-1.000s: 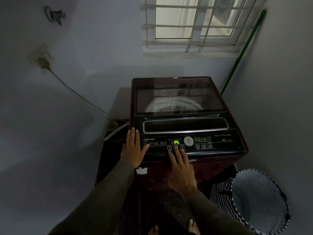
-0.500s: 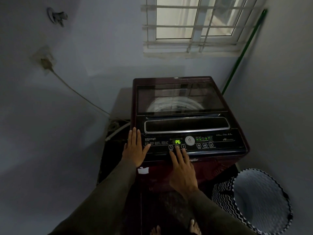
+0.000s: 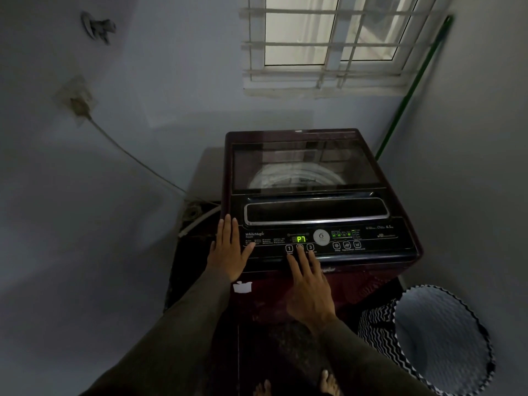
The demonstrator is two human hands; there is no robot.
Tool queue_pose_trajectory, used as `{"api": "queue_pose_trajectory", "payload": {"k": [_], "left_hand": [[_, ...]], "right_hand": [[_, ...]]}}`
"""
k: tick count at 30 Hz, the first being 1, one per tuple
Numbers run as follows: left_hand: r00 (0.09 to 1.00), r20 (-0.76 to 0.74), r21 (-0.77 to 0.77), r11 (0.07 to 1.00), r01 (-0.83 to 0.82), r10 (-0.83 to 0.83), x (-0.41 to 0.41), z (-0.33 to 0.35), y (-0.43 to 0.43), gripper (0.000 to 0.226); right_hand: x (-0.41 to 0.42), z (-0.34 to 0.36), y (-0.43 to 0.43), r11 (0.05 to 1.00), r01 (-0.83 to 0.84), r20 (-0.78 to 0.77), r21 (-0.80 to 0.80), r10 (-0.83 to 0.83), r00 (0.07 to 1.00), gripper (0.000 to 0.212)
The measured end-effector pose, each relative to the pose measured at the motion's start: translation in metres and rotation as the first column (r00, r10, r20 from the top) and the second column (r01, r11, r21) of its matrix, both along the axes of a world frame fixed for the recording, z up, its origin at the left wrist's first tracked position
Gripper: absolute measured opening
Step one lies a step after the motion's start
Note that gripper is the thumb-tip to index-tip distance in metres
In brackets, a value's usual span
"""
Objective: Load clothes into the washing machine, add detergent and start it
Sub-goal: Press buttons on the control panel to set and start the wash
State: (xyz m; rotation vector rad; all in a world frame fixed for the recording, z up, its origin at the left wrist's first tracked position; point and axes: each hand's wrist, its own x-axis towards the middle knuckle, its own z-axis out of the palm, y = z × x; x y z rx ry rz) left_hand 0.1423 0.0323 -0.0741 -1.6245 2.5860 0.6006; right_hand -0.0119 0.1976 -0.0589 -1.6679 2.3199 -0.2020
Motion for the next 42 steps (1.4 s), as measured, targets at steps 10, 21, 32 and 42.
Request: {"api": "queue_pose_trajectory", "payload": {"k": [10, 21, 32, 42], "left_hand": [[1.000, 0.009, -0.003, 1.000, 0.000, 0.000, 0.000, 0.000, 0.000, 0.085], [1.000, 0.002, -0.003, 1.000, 0.002, -0.002, 0.000, -0.001, -0.001, 0.085], [1.000, -0.014, -0.034, 0.999, 0.000, -0.001, 0.001, -0.004, -0.002, 0.085], [1.000, -0.026, -0.035, 0.999, 0.011, -0.012, 0.002, -0.004, -0.002, 0.085]], "right_hand": [[0.002, -0.002, 0.001, 1.000, 0.009, -0.005, -0.022, -0.009, 1.000, 0.101], [0.002, -0.006, 0.003, 1.000, 0.000, -0.026, -0.008, -0.001, 1.000, 0.104], [0.001, -0.008, 0.005, 1.000, -0.019, -0.050, 0.007, 0.019, 0.999, 0.107], [-0.015, -0.009, 0.009, 0.993, 0.094, -0.071, -0.066, -0.099, 0.993, 0.090]]}}
